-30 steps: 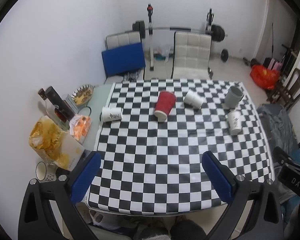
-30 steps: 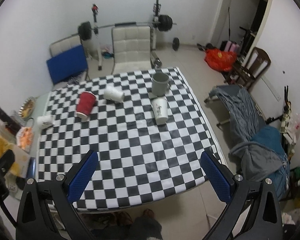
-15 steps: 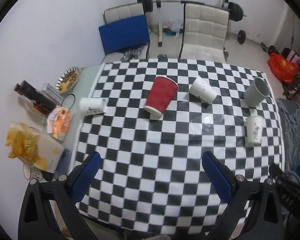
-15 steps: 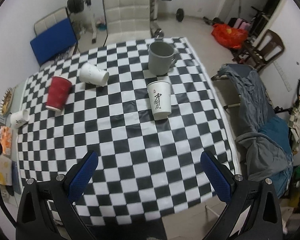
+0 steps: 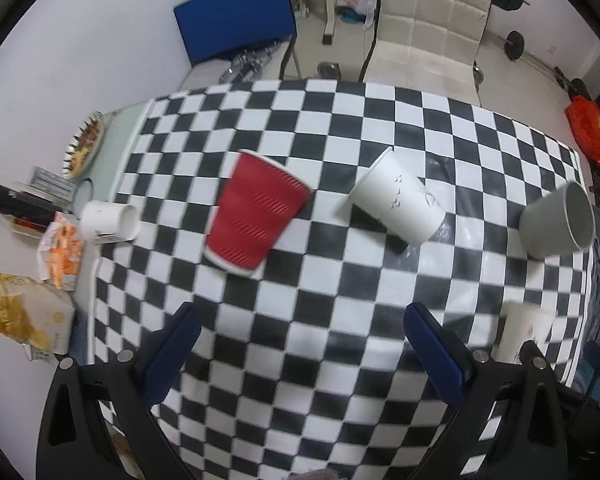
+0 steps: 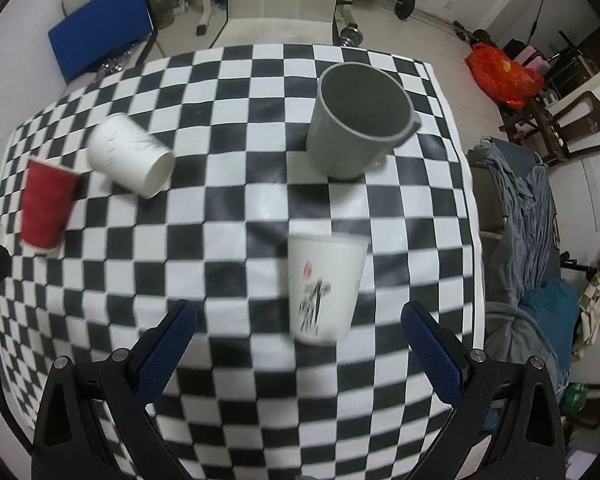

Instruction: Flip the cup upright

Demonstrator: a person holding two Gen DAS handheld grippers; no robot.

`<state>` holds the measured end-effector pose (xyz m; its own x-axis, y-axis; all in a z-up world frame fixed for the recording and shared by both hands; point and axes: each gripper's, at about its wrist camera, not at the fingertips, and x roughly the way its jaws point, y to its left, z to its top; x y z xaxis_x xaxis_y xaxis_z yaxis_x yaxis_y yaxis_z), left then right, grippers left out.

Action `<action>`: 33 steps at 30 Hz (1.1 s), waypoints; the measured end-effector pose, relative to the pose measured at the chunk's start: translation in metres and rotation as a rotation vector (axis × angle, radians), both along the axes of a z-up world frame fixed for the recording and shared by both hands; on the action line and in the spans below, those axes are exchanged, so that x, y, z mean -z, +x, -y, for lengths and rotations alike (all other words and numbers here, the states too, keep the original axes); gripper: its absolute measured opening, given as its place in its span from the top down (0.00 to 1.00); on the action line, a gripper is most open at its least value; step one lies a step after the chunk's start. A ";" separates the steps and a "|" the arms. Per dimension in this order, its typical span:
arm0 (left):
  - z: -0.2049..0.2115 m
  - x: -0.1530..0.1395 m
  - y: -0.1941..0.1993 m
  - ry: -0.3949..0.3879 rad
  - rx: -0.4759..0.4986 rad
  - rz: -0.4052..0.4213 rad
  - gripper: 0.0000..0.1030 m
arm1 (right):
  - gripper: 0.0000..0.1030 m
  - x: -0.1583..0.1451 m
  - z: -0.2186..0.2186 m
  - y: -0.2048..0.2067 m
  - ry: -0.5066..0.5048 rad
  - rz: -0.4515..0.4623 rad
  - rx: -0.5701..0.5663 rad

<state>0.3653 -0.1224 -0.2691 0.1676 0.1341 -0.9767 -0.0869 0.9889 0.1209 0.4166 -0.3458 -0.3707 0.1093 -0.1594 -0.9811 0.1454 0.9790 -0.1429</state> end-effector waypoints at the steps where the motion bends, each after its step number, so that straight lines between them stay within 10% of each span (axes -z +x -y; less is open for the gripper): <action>1: 0.002 0.006 0.008 -0.012 -0.008 -0.015 0.00 | 0.00 0.004 0.002 0.005 0.000 -0.006 -0.001; 16: -0.001 0.078 0.079 -0.517 -0.277 -0.191 0.00 | 0.01 0.052 0.015 0.061 -0.004 -0.063 -0.015; 27: 0.005 0.129 0.111 -0.465 -0.306 -0.212 0.03 | 0.01 0.066 0.027 0.074 -0.015 -0.072 0.017; 33: 0.020 0.135 0.117 -0.409 -0.215 -0.189 0.33 | 0.01 0.069 0.026 0.079 -0.019 -0.073 0.018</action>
